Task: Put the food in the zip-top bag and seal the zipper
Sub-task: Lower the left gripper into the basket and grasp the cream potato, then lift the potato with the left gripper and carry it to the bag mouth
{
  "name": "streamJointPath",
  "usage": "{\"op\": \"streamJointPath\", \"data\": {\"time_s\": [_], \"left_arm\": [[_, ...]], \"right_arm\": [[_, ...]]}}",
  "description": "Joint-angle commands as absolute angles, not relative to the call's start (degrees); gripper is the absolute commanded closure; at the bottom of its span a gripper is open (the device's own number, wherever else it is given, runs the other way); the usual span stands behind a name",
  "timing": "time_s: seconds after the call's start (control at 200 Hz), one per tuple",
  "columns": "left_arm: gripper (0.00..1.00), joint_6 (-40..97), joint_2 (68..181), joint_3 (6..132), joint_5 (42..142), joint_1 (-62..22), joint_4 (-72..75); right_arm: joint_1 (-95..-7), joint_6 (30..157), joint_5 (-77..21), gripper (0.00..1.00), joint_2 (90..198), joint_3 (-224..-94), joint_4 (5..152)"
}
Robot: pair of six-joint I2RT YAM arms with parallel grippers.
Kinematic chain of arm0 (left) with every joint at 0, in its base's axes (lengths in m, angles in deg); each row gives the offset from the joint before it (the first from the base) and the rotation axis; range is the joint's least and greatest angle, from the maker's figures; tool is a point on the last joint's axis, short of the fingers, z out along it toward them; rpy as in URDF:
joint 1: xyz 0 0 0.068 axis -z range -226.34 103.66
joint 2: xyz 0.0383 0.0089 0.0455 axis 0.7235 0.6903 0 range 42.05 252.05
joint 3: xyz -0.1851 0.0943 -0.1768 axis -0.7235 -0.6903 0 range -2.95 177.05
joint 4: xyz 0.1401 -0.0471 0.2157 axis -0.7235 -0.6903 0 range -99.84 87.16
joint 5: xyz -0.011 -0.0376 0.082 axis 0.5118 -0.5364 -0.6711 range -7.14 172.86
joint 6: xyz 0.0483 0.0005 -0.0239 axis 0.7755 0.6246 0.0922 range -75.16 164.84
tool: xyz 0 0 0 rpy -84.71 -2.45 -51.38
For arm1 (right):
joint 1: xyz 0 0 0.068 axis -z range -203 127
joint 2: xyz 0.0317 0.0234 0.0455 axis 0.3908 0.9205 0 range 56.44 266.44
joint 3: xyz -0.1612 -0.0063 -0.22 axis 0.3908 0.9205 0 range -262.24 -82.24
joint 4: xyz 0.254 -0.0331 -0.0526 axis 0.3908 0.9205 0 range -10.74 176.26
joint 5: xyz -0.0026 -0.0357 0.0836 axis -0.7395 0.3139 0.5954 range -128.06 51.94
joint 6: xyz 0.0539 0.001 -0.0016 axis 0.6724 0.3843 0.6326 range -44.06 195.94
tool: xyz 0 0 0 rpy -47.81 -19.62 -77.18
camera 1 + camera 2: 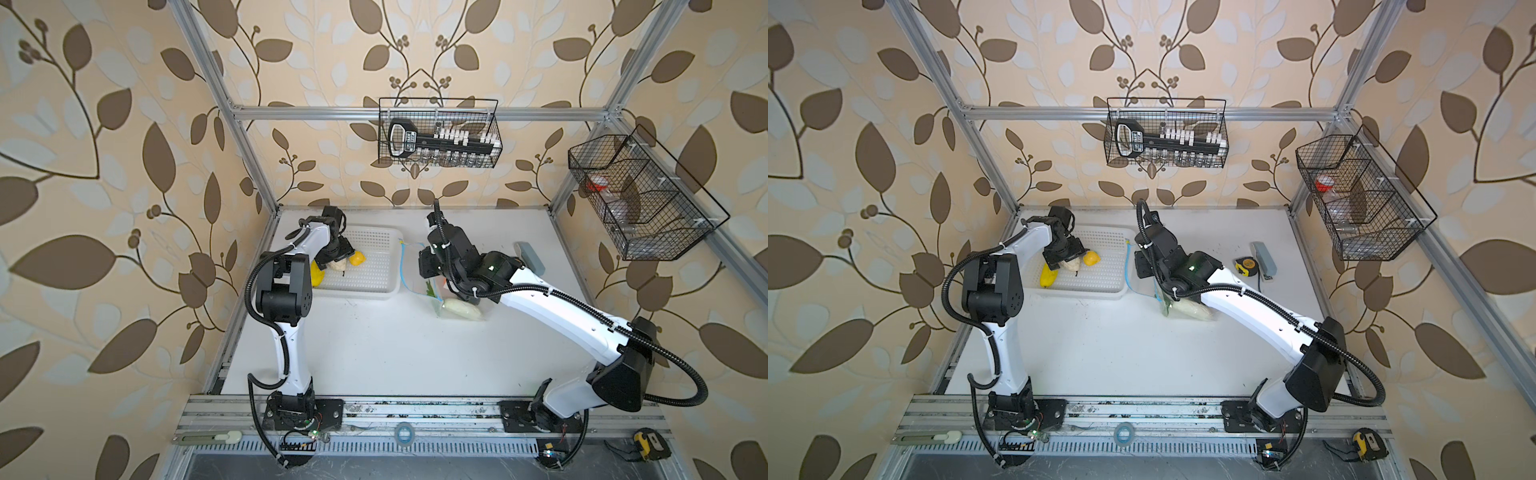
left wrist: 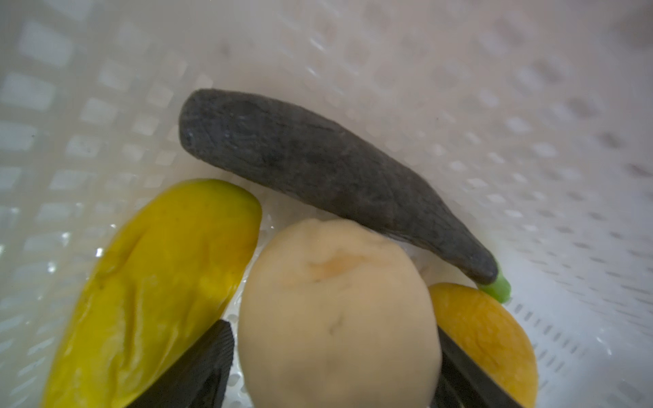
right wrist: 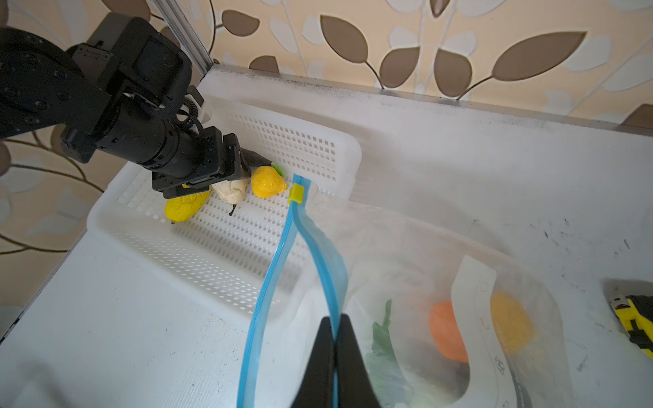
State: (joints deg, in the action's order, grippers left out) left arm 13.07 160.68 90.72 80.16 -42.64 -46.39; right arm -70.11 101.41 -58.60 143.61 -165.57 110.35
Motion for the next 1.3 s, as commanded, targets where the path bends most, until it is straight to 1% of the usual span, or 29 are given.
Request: {"op": "streamJointPath", "data": {"time_s": [0.0, 0.175, 0.605, 0.93, 1.295], "left_arm": [[0.19, 12.85, 160.69, 92.68, 80.84, -42.74, -47.53], [0.25, 12.35, 159.94, 92.58, 81.54, -42.81, -46.83], [0.33, 10.99, 156.25, 88.05, 82.51, -42.87, -44.41], [0.35, 10.32, 151.37, 85.59, 85.42, -42.88, -44.77], [0.37, 8.07, 143.91, 77.36, 89.72, -42.59, -41.59]], "right_arm": [[-70.11, 100.81, -58.49, 1.00, 143.89, -167.32, 110.90], [-70.11, 100.81, -58.67, 1.00, 143.20, -166.80, 110.75], [-70.29, 101.62, -58.53, 1.00, 142.28, -165.48, 110.00], [-70.54, 101.59, -58.61, 1.00, 141.62, -165.38, 110.01], [-70.59, 101.69, -58.03, 1.00, 140.89, -165.56, 110.27]]}}
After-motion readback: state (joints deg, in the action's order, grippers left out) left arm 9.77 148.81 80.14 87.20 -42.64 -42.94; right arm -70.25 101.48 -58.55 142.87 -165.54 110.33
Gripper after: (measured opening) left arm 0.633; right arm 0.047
